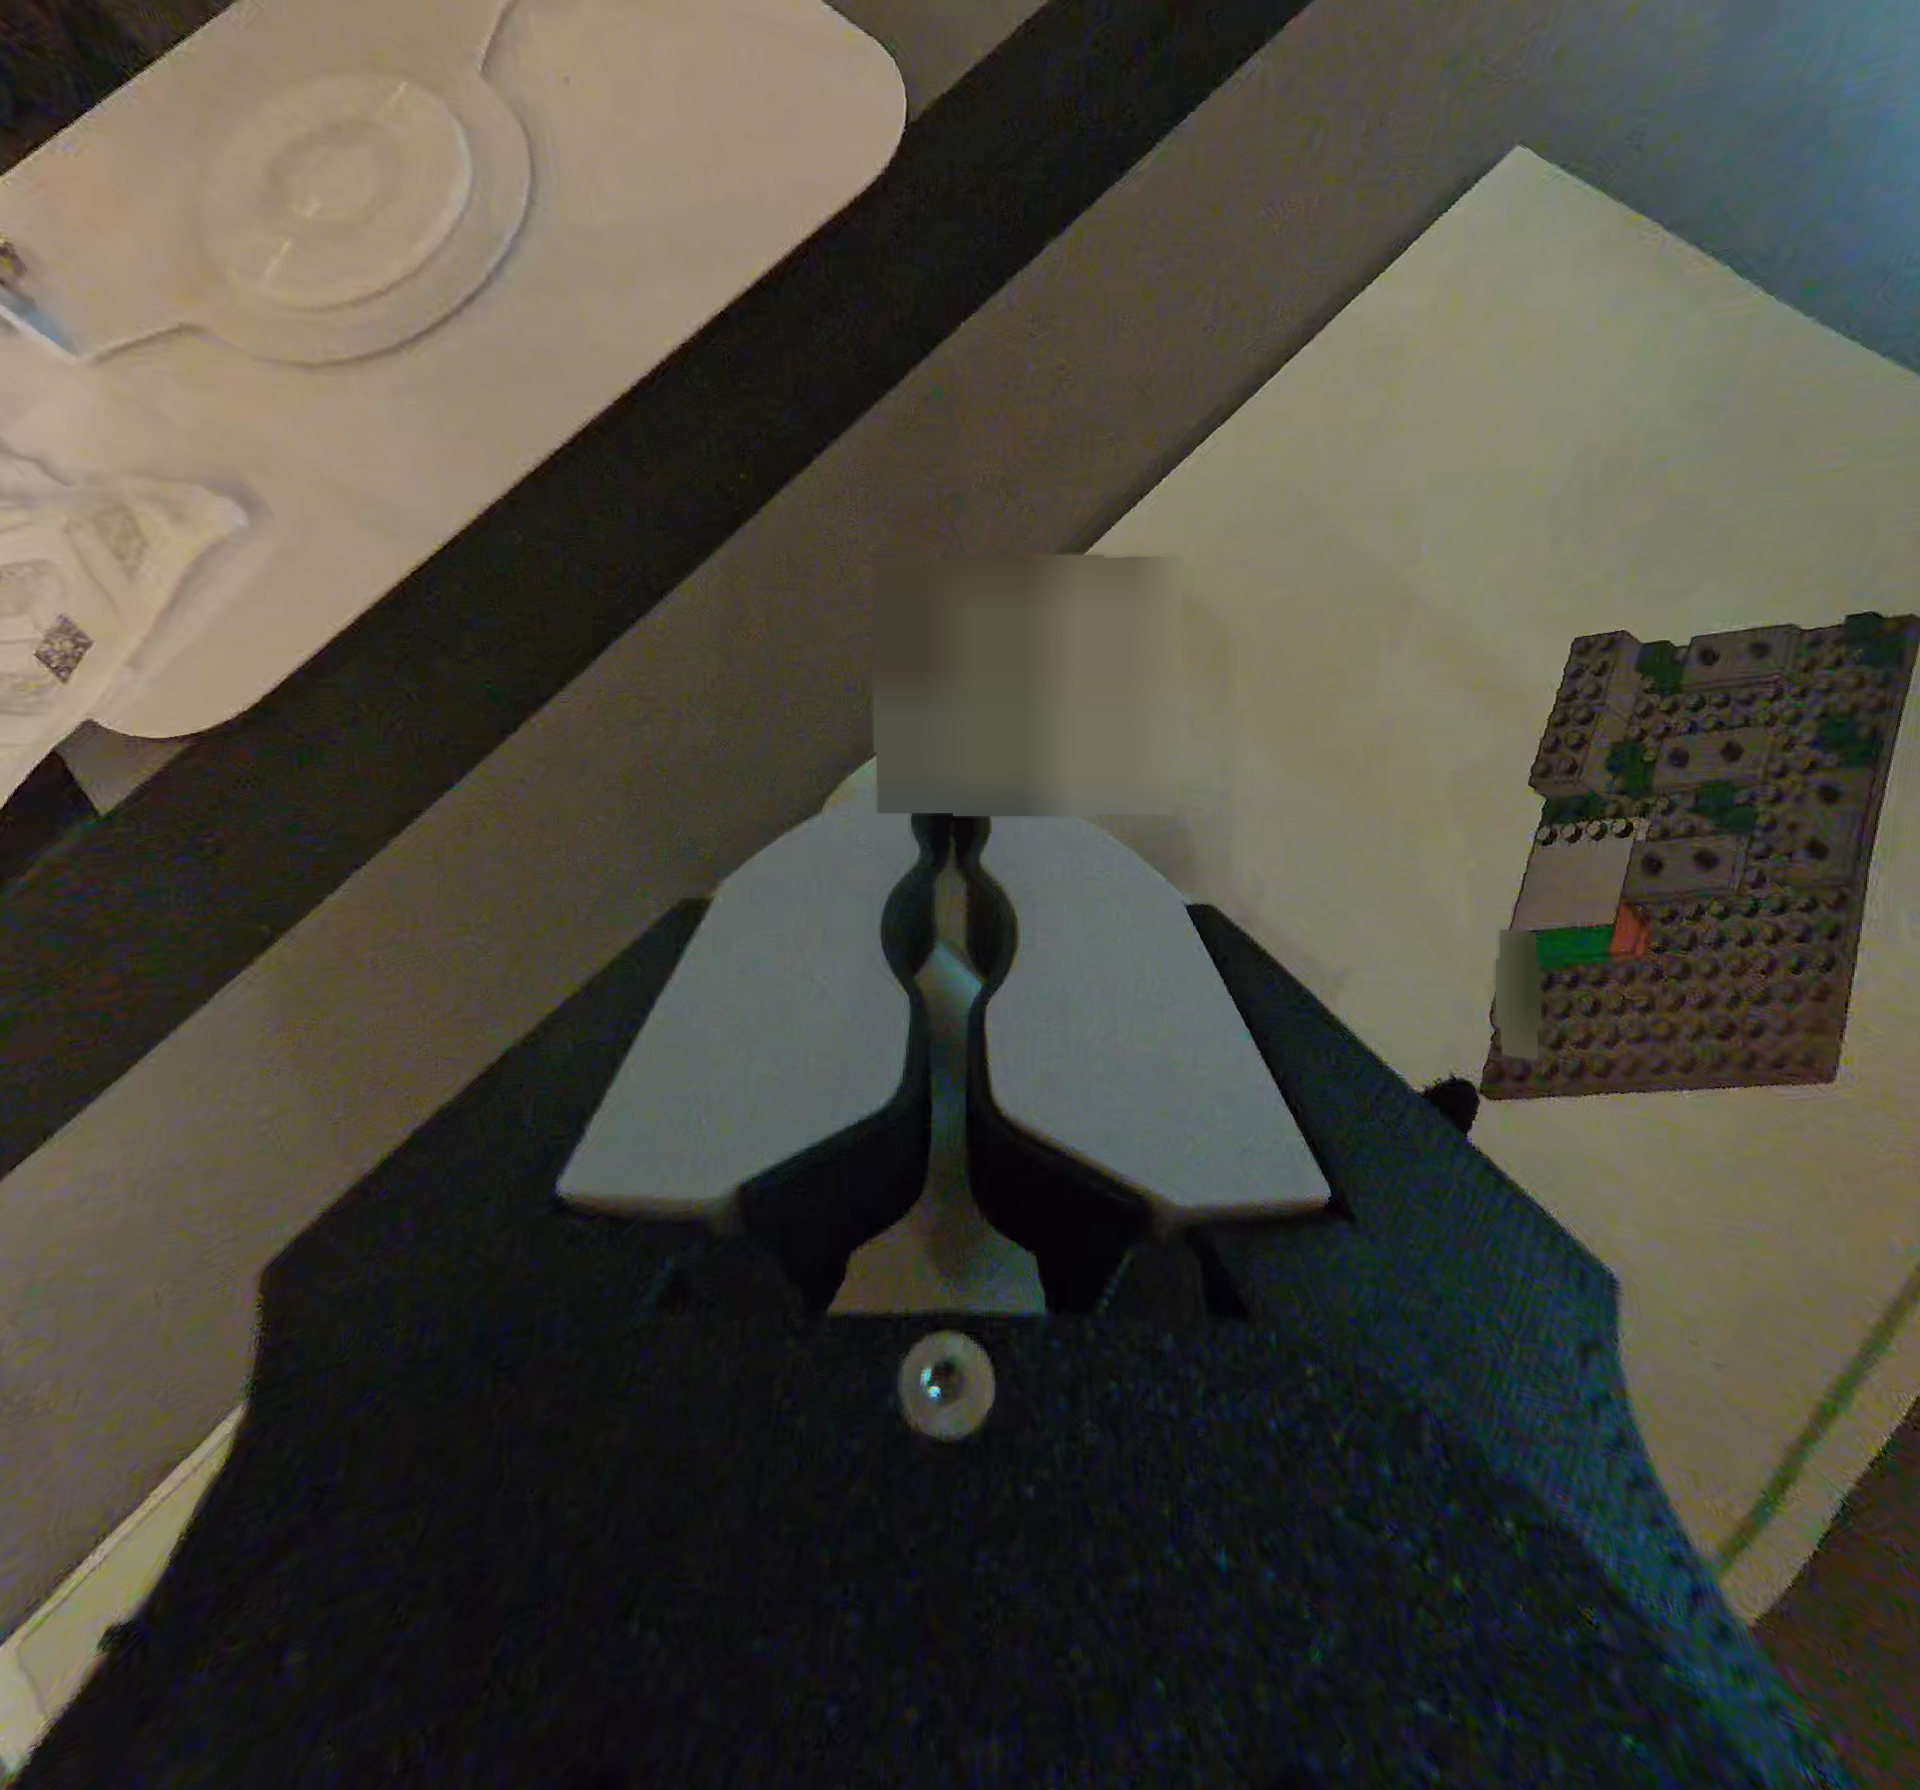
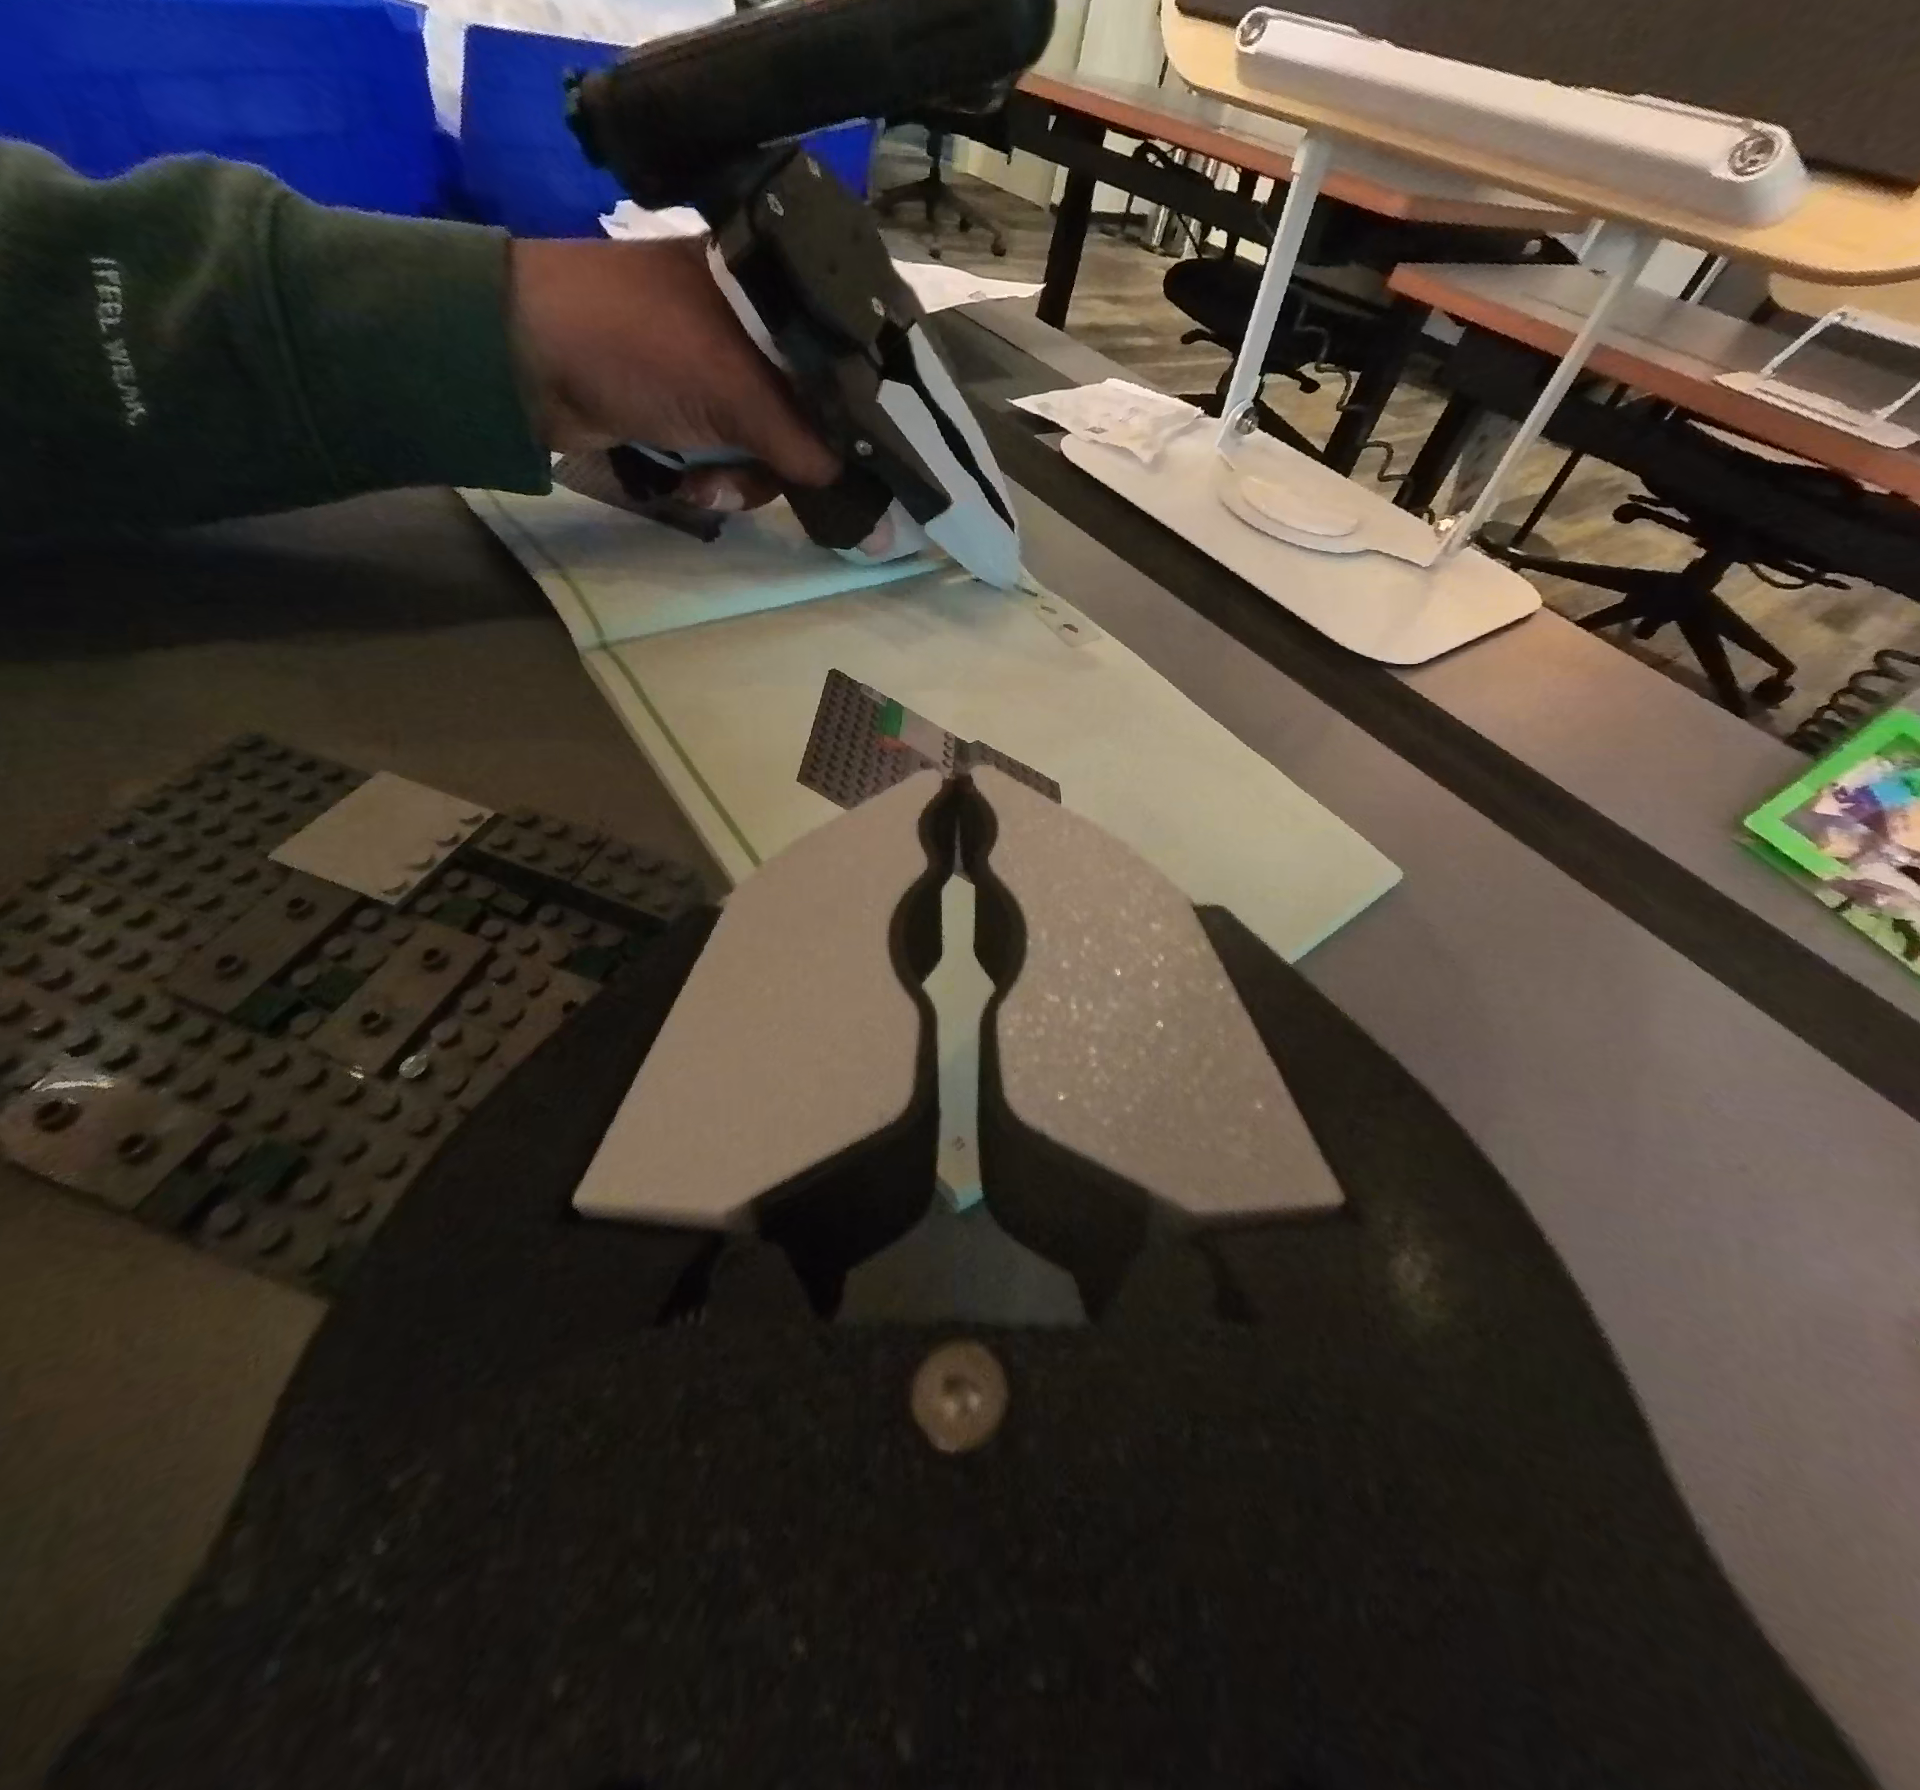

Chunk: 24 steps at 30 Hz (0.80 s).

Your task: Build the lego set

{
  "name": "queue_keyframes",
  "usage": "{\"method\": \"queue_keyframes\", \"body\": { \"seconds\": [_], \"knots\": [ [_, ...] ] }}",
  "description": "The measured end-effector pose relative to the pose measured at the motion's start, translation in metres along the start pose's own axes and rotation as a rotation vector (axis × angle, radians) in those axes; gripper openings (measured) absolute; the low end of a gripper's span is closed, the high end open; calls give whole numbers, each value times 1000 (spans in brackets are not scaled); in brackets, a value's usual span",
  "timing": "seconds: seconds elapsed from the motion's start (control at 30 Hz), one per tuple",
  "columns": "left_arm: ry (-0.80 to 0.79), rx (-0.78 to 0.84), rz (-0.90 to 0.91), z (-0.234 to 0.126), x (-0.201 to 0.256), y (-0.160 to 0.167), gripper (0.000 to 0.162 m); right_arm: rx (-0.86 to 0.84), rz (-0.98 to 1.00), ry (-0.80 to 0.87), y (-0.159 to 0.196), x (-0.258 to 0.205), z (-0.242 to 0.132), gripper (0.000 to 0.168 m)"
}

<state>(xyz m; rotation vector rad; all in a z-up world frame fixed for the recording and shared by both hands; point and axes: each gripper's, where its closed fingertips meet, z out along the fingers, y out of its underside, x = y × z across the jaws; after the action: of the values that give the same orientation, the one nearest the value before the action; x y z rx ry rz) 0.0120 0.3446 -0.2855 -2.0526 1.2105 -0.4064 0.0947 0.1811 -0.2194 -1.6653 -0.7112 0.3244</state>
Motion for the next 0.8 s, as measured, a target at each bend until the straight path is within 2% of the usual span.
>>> {"method": "queue_keyframes", "body": {
  "seconds": [0.8],
  "knots": [
    [-82, 1, 23, -20, 1, -5, 0, 9, -10, 1, 0, -1, -3, 0]
  ]
}}
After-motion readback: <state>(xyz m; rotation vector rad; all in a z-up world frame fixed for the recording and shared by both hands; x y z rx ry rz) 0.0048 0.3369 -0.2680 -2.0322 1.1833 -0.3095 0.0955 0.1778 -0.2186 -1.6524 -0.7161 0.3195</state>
